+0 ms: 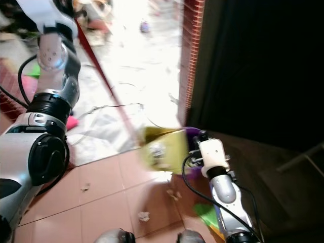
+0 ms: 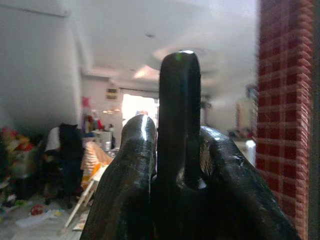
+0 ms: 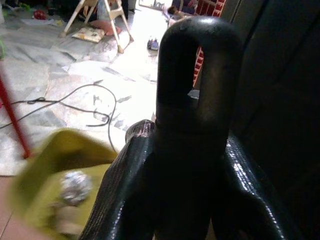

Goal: Sweep floor

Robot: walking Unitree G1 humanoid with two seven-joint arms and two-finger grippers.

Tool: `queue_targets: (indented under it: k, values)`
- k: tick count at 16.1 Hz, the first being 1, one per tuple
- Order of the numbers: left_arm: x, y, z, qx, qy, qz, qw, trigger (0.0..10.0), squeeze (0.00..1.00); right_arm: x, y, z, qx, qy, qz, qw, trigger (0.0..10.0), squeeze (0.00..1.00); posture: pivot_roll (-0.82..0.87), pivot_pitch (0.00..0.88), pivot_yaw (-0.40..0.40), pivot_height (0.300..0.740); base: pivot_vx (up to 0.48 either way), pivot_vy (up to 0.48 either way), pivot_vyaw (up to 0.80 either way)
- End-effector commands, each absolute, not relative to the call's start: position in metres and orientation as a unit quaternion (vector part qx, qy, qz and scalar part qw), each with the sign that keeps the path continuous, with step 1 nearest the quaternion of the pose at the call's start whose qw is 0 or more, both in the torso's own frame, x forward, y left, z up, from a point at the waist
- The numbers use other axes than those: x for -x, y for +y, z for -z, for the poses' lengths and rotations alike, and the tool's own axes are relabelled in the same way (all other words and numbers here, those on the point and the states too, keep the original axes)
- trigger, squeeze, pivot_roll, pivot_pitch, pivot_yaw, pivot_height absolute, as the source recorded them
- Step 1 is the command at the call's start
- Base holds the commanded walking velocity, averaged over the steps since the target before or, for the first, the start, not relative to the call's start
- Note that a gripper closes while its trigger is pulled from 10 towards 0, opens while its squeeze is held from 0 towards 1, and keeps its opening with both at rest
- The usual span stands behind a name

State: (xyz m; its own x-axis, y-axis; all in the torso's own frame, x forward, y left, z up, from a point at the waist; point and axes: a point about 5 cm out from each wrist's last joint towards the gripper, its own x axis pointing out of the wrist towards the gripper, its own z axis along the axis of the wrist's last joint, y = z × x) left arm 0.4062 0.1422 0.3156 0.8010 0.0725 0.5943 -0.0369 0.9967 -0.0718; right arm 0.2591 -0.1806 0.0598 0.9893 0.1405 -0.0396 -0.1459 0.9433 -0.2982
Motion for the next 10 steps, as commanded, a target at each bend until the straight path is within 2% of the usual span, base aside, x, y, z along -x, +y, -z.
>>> queue_targets:
  k: [1, 5, 6, 9, 10]
  values:
    - [-0.402, 0.146, -0.33, 0.014, -0.346, -0.028, 0.938, 10.0, 0.0, -0.258, -0.178, -0.054, 0.175, 0.022, -0.095, 0.98, 10.0, 0.0, -0.22, 0.0, 0.09, 0.74, 0.0, 0.0, 0.0]
    - [-0.404, 0.151, -0.33, 0.014, -0.352, -0.044, 0.935, 10.0, 0.0, -0.259, -0.167, -0.061, 0.185, 0.006, -0.136, 0.973, 10.0, 0.0, -0.23, 0.0, 0.075, 0.74, 0.0, 0.0, 0.0]
    - [-0.403, 0.151, -0.332, 0.015, -0.355, -0.047, 0.934, 10.0, 0.0, -0.259, -0.167, -0.061, 0.187, 0.005, -0.137, 0.973, 10.0, 0.0, -0.23, 0.0, 0.074, 0.74, 0.0, 0.0, -0.51]
    - [-0.401, 0.15, -0.345, 0.026, -0.375, -0.049, 0.925, 10.0, 0.0, -0.257, -0.169, -0.06, 0.179, 0.007, -0.138, 0.974, 10.0, 0.0, -0.24, 0.0, 0.073, 0.74, 0.285, 0.0, -0.6]
    - [-0.401, 0.148, -0.349, 0.03, -0.382, -0.047, 0.923, 10.0, 0.0, -0.257, -0.168, -0.059, 0.183, 0.01, -0.147, 0.972, 10.0, 0.0, -0.24, 0.0, 0.077, 0.74, 0.307, 0.0, 0.0]
